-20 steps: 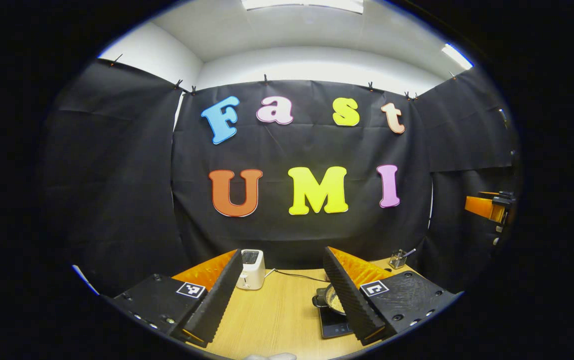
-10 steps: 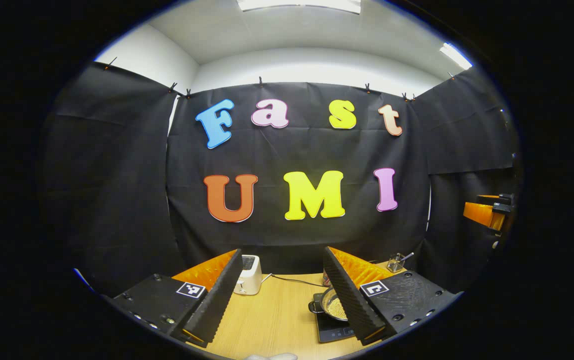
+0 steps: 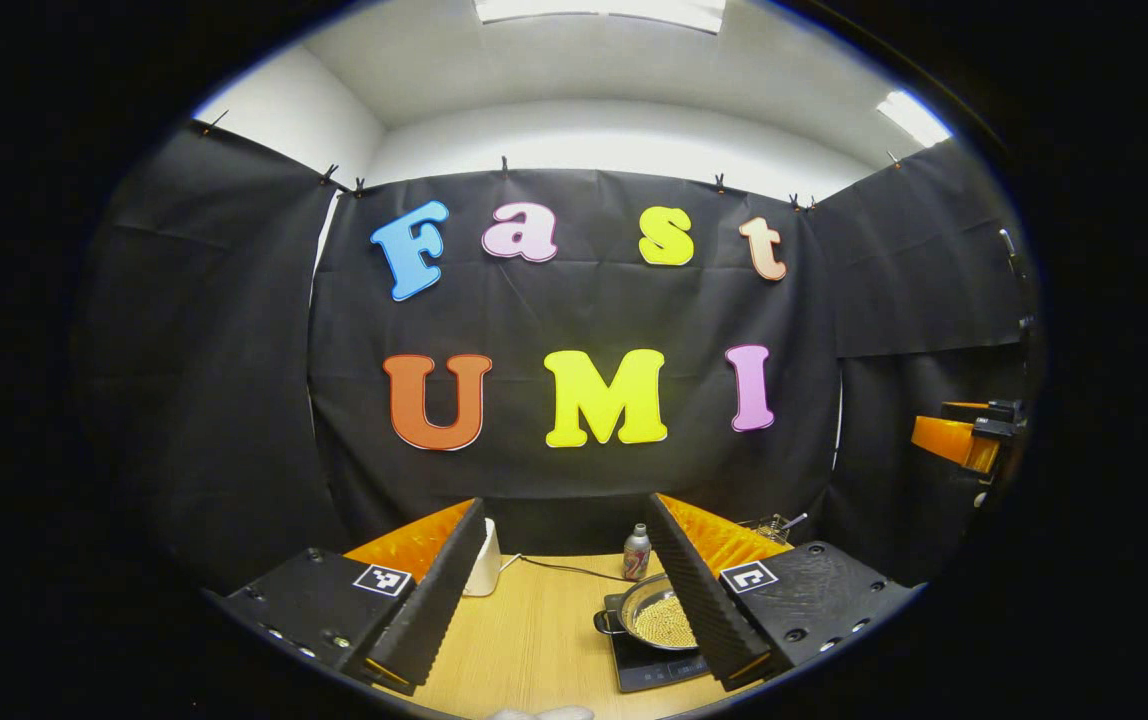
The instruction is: First push the handle of the pot to place it horizontally, then grasp the pot with both hands and set it on the induction cooktop.
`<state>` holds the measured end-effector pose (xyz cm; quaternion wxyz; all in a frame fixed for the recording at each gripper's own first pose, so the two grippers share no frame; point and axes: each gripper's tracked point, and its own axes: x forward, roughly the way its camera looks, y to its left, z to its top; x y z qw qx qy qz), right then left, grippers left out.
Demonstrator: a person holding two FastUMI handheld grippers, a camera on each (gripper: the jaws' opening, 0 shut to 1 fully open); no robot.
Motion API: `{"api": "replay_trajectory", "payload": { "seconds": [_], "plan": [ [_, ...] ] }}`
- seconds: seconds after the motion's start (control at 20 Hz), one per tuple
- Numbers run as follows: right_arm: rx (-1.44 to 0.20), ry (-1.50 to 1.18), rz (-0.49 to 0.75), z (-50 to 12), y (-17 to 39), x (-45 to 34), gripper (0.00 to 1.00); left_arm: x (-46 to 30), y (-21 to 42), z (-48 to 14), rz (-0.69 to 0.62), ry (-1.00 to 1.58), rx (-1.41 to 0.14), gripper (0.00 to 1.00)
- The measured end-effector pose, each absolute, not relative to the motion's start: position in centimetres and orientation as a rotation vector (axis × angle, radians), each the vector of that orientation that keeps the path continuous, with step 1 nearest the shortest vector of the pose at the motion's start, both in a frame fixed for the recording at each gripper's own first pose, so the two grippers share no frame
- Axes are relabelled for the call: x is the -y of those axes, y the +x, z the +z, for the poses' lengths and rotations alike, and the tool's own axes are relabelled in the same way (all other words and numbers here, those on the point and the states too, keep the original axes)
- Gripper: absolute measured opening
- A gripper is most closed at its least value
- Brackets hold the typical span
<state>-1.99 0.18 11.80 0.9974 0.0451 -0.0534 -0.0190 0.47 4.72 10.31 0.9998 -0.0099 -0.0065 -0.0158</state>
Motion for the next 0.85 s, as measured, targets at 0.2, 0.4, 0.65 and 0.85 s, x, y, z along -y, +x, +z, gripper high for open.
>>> {"api": "replay_trajectory", "payload": {
  "seconds": [0.2,0.4,0.65,0.85],
  "plan": [
    [0.113,0.086,-0.026,12.0,-1.8,-0.7,1.00,-5.4,-0.2,10.2,-0.013,-0.018,0.011,0.96],
    [0.118,0.101,-0.020,12.1,-1.9,-0.9,1.00,-6.1,-0.5,10.5,0.007,-0.023,0.016,0.96],
    [0.127,0.082,-0.017,12.1,-1.8,-0.8,1.00,-6.9,-1.2,10.2,0.031,-0.021,0.011,0.96],
    [0.127,0.098,-0.006,12.1,-1.7,-0.9,1.00,-7.3,-1.5,10.3,0.043,-0.017,0.011,0.96]
  ]
}}
